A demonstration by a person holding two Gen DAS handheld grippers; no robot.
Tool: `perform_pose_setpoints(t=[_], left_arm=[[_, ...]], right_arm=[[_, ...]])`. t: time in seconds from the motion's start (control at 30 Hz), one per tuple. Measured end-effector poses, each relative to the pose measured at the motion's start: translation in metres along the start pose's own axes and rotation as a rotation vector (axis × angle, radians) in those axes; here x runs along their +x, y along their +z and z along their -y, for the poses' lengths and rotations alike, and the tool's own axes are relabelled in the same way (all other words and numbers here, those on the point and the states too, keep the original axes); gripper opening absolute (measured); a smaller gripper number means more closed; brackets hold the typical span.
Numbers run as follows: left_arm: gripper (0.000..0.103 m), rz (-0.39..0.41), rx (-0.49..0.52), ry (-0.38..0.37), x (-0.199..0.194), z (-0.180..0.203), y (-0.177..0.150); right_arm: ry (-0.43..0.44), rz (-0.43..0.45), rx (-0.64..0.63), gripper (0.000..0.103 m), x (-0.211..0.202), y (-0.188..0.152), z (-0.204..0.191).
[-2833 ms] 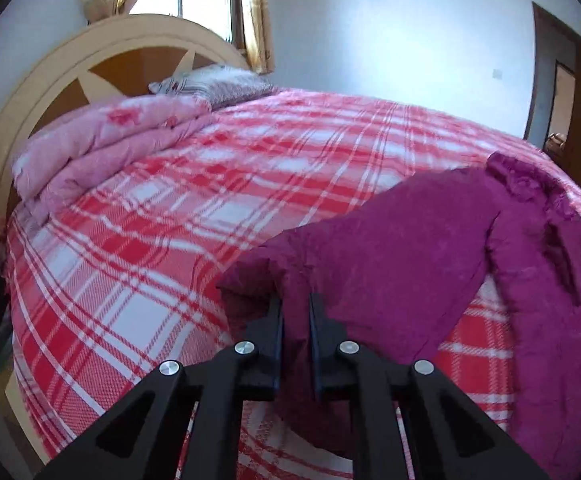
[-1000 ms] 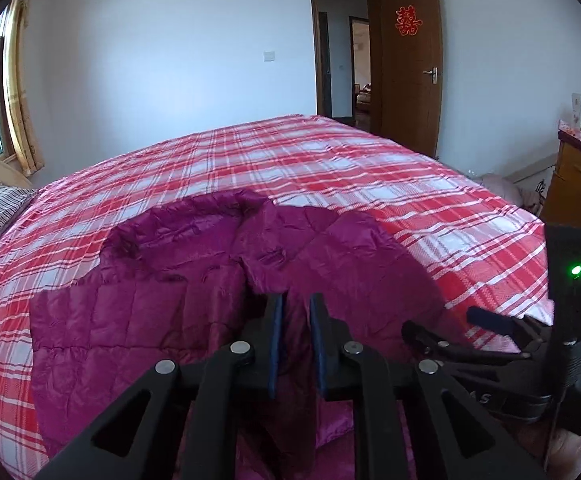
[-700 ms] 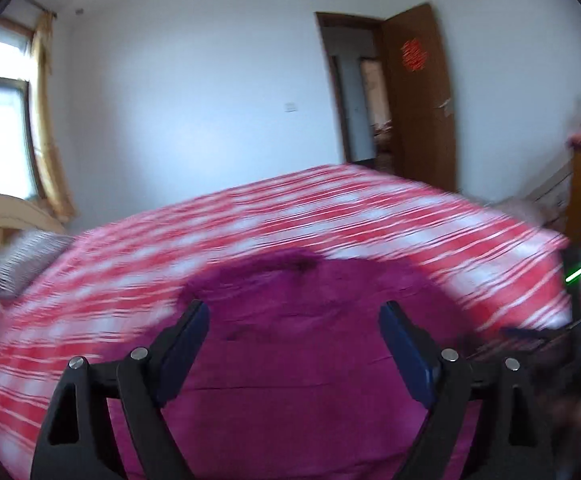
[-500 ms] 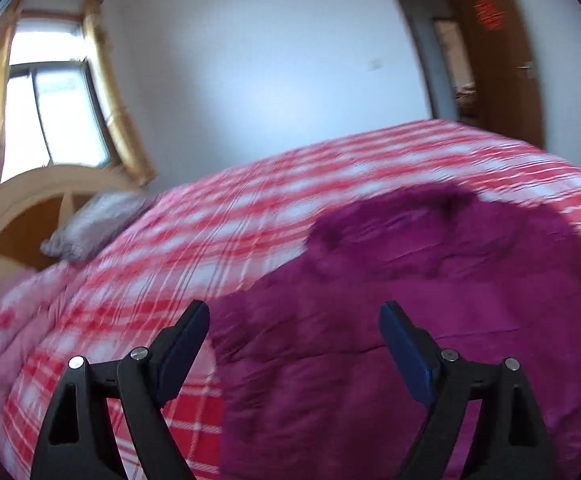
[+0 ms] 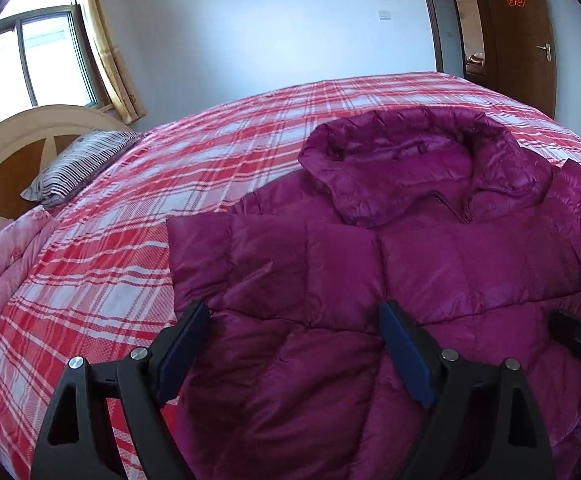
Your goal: Fold large clothes
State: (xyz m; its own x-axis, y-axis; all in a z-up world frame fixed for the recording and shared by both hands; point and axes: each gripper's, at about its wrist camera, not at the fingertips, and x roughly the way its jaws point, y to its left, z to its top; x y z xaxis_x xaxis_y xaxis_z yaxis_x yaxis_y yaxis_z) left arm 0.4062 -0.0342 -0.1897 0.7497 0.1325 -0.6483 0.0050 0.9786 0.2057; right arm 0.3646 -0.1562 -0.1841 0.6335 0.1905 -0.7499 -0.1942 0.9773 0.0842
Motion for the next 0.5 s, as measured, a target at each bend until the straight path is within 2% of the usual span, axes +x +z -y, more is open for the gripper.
perform_pose_setpoints(t=[0.1, 0.23, 0.4, 0.5], left_arm=[[0.087, -0.005, -0.026, -0.014, -0.001, -0.006, 0.002], [0.087, 0.012, -0.060, 0.025, 0.002, -0.023, 0.008], [0.087, -0.092, -0.129, -0.017, 0.030, -0.042, 0.005], [0.089, -0.115, -0.131, -0.027, 0.037, -0.042, 0.003]], right_arm=[[0.002, -0.007, -0.007, 0.066, 0.002, -0.004, 0.001], [0.009, -0.010, 0.015, 0.066, 0.004, -0.009, 0.008], [0.005, -0.007, 0.017, 0.066, 0.003, -0.010, 0.007], [0.005, -0.006, 0.017, 0.066, 0.003, -0.010, 0.007]])
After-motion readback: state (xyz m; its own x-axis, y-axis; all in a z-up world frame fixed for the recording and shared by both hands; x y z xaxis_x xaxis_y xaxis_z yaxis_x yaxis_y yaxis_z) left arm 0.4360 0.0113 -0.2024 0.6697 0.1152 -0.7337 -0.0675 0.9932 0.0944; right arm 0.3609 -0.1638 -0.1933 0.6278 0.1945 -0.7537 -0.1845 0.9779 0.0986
